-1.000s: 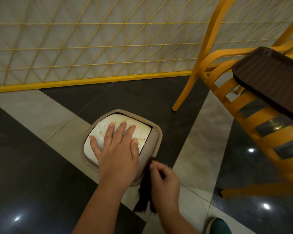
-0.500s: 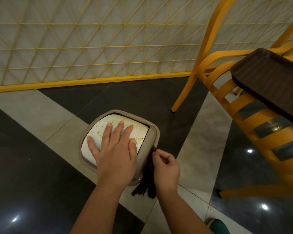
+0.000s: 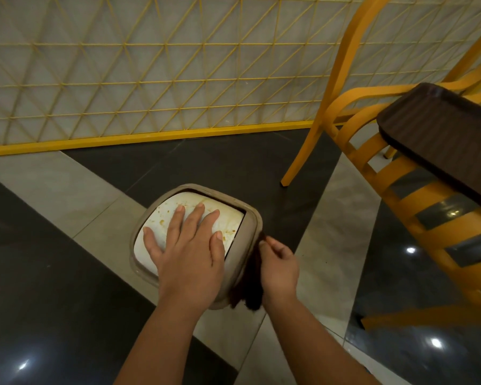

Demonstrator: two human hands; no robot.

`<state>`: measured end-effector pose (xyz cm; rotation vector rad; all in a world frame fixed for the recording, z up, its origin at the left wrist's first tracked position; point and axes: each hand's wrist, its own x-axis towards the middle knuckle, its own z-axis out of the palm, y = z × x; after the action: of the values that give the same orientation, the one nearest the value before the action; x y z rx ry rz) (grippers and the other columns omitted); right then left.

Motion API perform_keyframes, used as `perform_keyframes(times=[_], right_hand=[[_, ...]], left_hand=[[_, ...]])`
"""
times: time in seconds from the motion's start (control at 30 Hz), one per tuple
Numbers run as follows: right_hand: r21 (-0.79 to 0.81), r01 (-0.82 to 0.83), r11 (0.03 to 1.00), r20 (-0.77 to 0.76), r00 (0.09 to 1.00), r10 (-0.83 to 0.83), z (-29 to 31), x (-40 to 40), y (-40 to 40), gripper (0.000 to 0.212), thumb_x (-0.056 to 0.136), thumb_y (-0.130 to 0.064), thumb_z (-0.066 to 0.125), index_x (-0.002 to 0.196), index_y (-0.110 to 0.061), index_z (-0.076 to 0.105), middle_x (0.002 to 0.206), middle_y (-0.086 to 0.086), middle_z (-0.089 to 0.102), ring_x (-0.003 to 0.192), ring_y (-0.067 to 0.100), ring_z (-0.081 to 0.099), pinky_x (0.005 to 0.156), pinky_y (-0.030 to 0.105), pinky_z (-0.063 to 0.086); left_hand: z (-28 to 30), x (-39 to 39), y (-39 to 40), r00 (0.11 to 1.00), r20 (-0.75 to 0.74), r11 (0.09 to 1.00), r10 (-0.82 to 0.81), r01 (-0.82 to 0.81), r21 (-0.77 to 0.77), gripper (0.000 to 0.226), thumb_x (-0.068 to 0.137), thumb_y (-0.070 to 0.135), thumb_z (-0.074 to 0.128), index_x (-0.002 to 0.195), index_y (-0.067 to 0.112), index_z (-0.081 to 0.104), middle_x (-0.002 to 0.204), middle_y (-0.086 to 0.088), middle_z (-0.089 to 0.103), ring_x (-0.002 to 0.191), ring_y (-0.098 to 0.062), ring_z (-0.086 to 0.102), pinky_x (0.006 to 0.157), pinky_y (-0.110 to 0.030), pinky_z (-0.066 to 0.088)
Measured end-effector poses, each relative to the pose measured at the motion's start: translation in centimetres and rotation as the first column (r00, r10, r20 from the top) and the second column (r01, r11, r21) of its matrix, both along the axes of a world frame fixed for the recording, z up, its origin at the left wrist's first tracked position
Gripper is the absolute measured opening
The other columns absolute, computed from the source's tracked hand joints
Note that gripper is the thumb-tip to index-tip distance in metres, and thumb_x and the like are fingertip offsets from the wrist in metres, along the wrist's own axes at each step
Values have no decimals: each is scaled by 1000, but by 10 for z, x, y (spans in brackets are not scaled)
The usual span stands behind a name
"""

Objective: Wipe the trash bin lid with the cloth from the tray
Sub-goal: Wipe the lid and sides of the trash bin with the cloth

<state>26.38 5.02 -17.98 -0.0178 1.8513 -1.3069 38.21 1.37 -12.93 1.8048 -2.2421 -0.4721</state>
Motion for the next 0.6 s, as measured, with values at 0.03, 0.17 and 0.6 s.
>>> perform_keyframes(times=[0.03,0.17,0.6], right_hand=[[11,-28,1000,22,999,28,-2,-6,-4,14,91,-22,61,103,-26,67,101,-2,69,97,18,64,94,42,52],[33,-146,989,186,973,137,-4,-2,16,15,93,-26,58,98,-20,71,99,7,72,95,25,67,93,46,53],[-158,-13,987,-165,986,-14,5,7,33,18,84,-11,69,90,-28,71,88,-9,72,86,7,67,79,26,54]], left_hand=[[1,2,-2,1000,-7,1000,-10,10,6,47,94,42,19,139,43,33,152,17,24,145,-10,4,112,-55,-8],[6,11,-11,996,-19,995,-91,91,42,43,95,42,22,136,47,33,154,18,16,144,-7,-5,110,-52,-16],[9,-25,7,944,141,947,300,-312,78,74,92,51,15,148,13,-15,157,-6,-15,144,-23,-13,114,-57,3]])
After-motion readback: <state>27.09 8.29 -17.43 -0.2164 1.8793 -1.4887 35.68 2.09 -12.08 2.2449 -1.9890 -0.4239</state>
